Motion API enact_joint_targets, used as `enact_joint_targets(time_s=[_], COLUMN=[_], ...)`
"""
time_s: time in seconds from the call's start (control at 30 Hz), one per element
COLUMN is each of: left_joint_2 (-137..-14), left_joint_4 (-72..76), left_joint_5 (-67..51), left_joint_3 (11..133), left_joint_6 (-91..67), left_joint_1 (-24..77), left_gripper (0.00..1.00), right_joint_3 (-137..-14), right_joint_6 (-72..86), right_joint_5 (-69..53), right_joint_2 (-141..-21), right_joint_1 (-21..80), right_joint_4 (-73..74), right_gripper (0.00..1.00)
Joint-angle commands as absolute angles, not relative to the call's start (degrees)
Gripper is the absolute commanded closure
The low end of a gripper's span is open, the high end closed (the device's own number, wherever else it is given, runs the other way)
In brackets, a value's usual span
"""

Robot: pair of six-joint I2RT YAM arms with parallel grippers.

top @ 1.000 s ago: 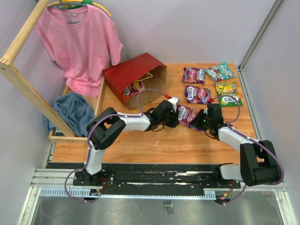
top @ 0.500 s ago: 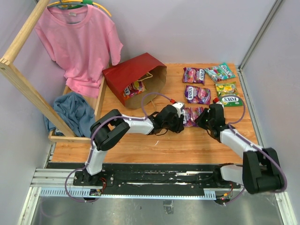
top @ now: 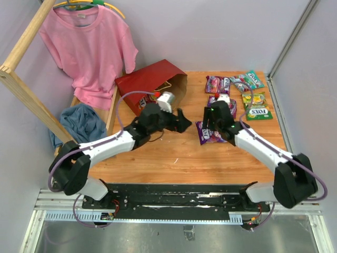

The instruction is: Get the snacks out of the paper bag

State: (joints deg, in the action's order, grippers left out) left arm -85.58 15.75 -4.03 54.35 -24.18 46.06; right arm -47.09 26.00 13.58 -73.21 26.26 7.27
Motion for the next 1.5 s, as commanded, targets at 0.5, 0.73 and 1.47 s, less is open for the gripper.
enact_joint_targets(time_s=[0.5, 0.73, 1.47], left_joint_2=[-65.27, -61.12, -56.99], left_joint_4=[11.22, 7.69, 4.35], left_joint_5=[-5.86, -5.76, -6.75], left_joint_3=[34.14, 35.17, 36.67], left_joint_6=[-28.47, -25.93, -24.44], left_joint_1=[33.51, 32.05, 30.23], left_gripper=[0.09, 0.09, 0.08], right_joint_3=[-46.62, -41.79, -33.45], right_joint_6=[21.52, 25.56, 46.24], right_joint_5=[11.82, 8.15, 10.36], right_joint_2=[-91.69, -87.76, -74.84], right_joint_1=[18.27, 9.06, -14.24], right_joint_4=[10.79, 11.89, 22.36], right_gripper=[0.44, 0.42, 0.27])
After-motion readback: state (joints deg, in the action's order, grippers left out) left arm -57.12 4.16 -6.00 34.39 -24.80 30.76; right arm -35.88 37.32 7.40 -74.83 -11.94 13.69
